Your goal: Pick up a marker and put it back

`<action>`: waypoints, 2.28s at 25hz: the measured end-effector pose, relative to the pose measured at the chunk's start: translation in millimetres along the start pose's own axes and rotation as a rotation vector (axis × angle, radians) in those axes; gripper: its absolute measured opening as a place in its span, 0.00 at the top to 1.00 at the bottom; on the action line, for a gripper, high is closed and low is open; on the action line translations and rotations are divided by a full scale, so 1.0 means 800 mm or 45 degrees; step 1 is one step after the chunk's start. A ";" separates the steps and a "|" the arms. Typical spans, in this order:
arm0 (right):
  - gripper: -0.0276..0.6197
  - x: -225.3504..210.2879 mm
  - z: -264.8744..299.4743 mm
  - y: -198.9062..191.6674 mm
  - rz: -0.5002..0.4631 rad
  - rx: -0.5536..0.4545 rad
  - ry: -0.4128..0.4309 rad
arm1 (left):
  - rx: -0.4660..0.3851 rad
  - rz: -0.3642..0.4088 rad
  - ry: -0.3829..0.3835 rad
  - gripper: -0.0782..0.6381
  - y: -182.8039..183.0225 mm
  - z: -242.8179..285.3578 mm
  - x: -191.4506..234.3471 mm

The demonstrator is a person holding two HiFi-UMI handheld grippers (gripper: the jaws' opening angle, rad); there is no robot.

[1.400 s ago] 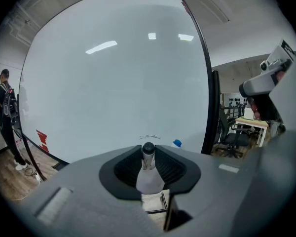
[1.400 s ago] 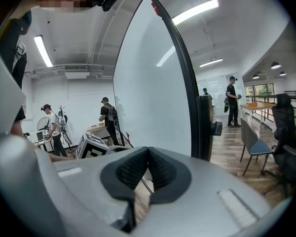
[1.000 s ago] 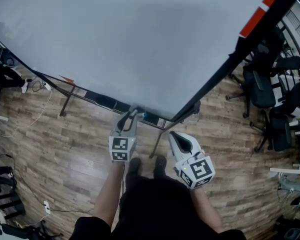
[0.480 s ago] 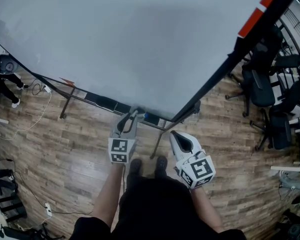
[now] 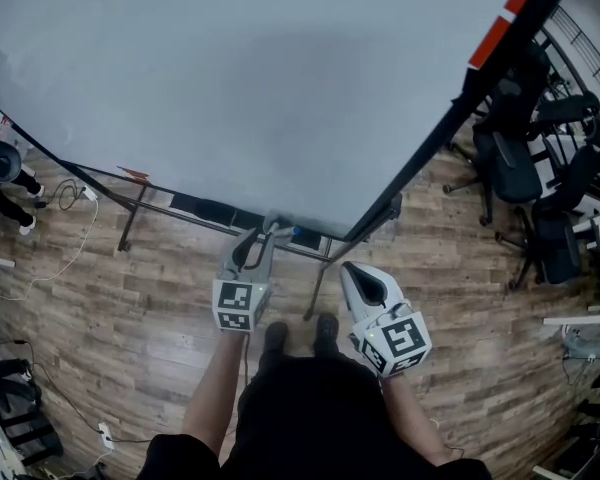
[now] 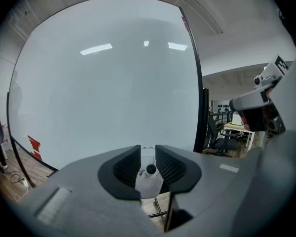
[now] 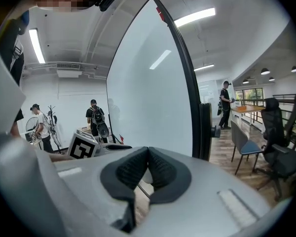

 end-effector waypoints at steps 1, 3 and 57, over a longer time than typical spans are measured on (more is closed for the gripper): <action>0.95 0.004 -0.001 0.000 0.004 -0.003 -0.010 | -0.001 0.005 -0.011 0.75 0.001 -0.003 0.001; 0.95 0.014 -0.002 -0.001 0.009 -0.008 -0.027 | -0.001 0.011 -0.033 0.75 0.001 -0.009 0.004; 0.95 0.217 -0.269 -0.089 0.181 -0.224 -0.266 | -0.055 0.002 -0.369 0.88 -0.021 -0.332 -0.169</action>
Point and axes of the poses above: the fingertips, and each gripper's own axes: z forward along the fingers, x to its left, y out of its top, the point moved 7 cm from there along -z, backward along the fingers, and after that the axes turned 9 degrees about -y, right-handed, at the moved point
